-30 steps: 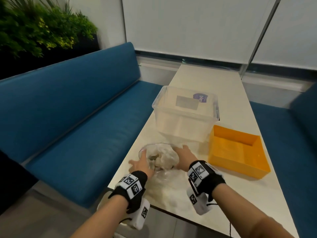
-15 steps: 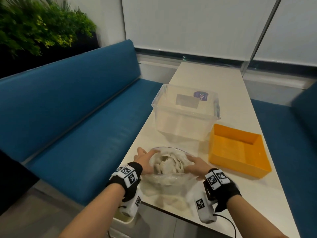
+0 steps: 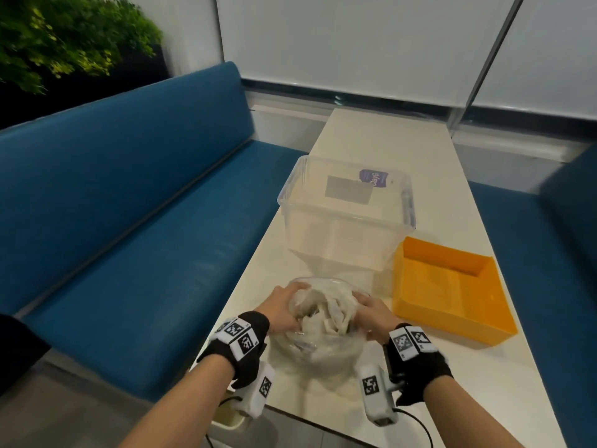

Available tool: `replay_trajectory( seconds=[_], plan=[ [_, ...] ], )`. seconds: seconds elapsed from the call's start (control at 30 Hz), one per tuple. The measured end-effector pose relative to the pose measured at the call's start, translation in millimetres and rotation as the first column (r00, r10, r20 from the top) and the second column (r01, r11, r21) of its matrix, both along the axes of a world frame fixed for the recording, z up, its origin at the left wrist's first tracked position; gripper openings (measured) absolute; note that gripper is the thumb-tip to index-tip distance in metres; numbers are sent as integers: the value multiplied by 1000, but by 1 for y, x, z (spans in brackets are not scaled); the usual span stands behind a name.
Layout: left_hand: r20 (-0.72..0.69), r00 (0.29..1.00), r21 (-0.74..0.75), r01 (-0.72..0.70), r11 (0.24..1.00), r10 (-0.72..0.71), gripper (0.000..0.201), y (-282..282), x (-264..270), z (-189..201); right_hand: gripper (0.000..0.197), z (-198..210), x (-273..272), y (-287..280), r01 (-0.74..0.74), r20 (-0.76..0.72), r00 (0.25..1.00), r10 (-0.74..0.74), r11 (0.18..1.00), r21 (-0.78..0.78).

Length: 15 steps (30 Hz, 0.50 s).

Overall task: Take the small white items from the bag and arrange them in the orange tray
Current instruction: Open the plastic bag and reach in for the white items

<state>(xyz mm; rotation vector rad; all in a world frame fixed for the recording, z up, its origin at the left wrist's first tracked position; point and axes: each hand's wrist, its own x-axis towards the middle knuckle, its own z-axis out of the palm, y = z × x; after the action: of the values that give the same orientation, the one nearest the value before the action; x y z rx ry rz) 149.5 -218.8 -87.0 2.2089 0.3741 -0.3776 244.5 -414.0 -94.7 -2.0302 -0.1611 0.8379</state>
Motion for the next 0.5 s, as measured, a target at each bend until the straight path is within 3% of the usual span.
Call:
replay_trajectory(
  seconds=[0.1, 0.2, 0.33, 0.37, 0.43, 0.5],
  plan=[
    [-87, 996, 53, 0, 999, 4, 68, 16, -7, -5, 56, -4, 3, -3, -79, 32, 996, 86, 981, -179],
    [27, 1000, -66, -10, 998, 11, 61, 24, -17, 4, 61, 21, -1, -3, -200, 113, 963, 246, 927, -317],
    [241, 950, -202, -151, 968, 198, 37, 22, -24, 27, 56, 56, -10, -9, -258, 242, 912, 331, 922, -287],
    [231, 949, -181, -173, 968, 213, 39, 21, -26, 31, 53, 62, -13, -11, -244, 295, 898, 328, 926, -288],
    [88, 982, -93, -159, 983, 168, 59, 17, -30, 30, 57, 65, -18, -11, -196, 364, 878, 311, 927, -319],
    [-32, 992, -55, -123, 991, 121, 85, 10, -35, 24, 79, 58, -24, -8, -222, 203, 933, 297, 919, -326]
  ],
)
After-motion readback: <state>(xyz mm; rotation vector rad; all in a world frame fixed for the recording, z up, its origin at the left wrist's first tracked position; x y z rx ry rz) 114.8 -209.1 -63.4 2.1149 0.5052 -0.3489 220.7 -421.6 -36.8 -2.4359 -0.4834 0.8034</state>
